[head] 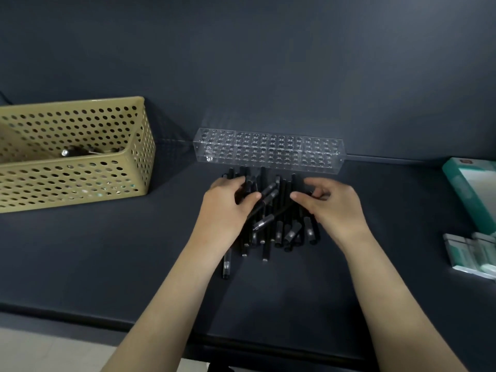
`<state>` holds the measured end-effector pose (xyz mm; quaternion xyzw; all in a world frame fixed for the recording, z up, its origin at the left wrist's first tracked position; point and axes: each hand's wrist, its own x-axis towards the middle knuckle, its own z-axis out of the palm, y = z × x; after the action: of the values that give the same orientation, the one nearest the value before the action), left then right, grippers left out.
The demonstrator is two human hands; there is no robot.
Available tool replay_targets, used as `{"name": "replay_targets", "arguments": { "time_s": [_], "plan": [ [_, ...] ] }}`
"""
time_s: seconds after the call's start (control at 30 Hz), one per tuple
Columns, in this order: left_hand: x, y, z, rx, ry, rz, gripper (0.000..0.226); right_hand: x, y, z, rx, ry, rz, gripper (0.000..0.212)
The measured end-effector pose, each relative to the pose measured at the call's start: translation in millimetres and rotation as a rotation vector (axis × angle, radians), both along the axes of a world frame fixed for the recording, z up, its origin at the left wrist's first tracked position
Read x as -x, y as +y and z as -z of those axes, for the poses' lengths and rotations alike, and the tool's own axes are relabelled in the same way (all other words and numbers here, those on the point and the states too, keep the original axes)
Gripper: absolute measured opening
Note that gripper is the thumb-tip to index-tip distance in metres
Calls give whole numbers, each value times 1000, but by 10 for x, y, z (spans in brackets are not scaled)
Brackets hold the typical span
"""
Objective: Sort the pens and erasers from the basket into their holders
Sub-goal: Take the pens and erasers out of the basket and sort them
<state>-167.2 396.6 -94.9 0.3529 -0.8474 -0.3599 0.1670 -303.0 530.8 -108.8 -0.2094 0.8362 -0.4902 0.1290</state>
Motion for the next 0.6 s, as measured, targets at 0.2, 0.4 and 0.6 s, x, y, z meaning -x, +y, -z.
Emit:
{"name": "replay_targets", "arguments": {
  "time_s": [0.2, 0.4, 0.6],
  "plan": [
    [-193, -60, 172, 233, -30, -178, 23, -78, 143, 42, -96, 72, 49, 50],
    [-254, 36, 158, 119, -21, -201, 25, -116, 129, 67, -114, 31, -26, 56],
    [-211, 209, 128, 152, -54, -195, 25, -55, 185, 75, -211, 113, -70, 58]
  ]
}}
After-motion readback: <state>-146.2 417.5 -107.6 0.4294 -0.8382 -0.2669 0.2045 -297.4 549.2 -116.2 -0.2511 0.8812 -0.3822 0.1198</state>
